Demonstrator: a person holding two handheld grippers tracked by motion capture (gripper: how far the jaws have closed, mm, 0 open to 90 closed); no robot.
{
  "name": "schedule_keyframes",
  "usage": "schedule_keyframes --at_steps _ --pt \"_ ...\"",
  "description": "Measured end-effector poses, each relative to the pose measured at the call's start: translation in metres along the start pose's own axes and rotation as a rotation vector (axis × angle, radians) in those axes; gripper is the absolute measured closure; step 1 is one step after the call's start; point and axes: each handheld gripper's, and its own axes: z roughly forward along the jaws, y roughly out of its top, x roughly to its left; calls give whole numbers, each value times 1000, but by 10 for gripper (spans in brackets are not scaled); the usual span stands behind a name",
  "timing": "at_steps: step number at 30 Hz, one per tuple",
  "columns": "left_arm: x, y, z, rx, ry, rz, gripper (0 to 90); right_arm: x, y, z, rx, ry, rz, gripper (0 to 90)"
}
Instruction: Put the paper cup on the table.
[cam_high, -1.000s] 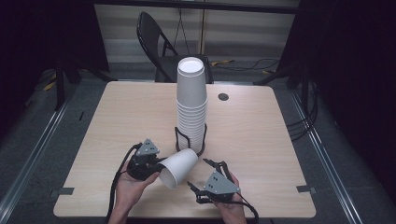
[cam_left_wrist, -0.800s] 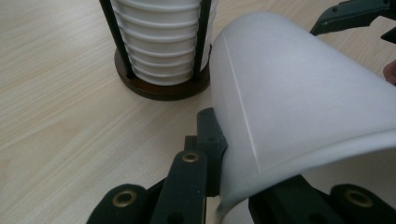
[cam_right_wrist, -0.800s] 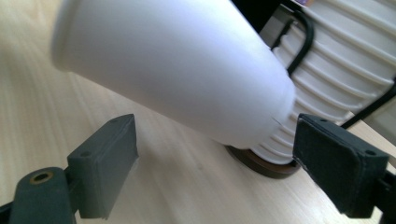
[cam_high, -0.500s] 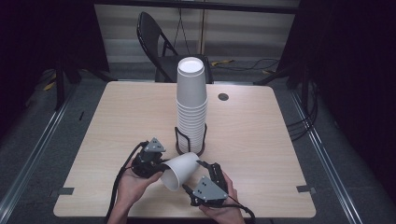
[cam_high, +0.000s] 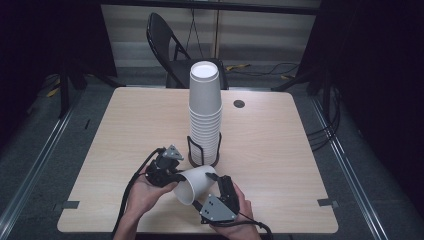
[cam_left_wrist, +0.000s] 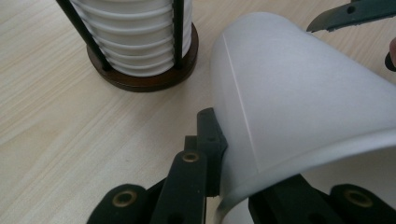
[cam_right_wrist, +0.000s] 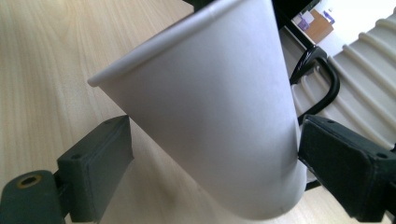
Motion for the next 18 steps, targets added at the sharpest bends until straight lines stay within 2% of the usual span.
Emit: schedule_keyframes --at_steps 8,11,18 --pt "-5 7 5 27 -13 11 875 5 7 2 -40 10 -39 81" --pt "-8 9 7 21 -24 16 879 6 11 6 -49 11 -35 79" --pt "-8 10 6 12 -29 7 879 4 14 8 -56 13 -36 76"
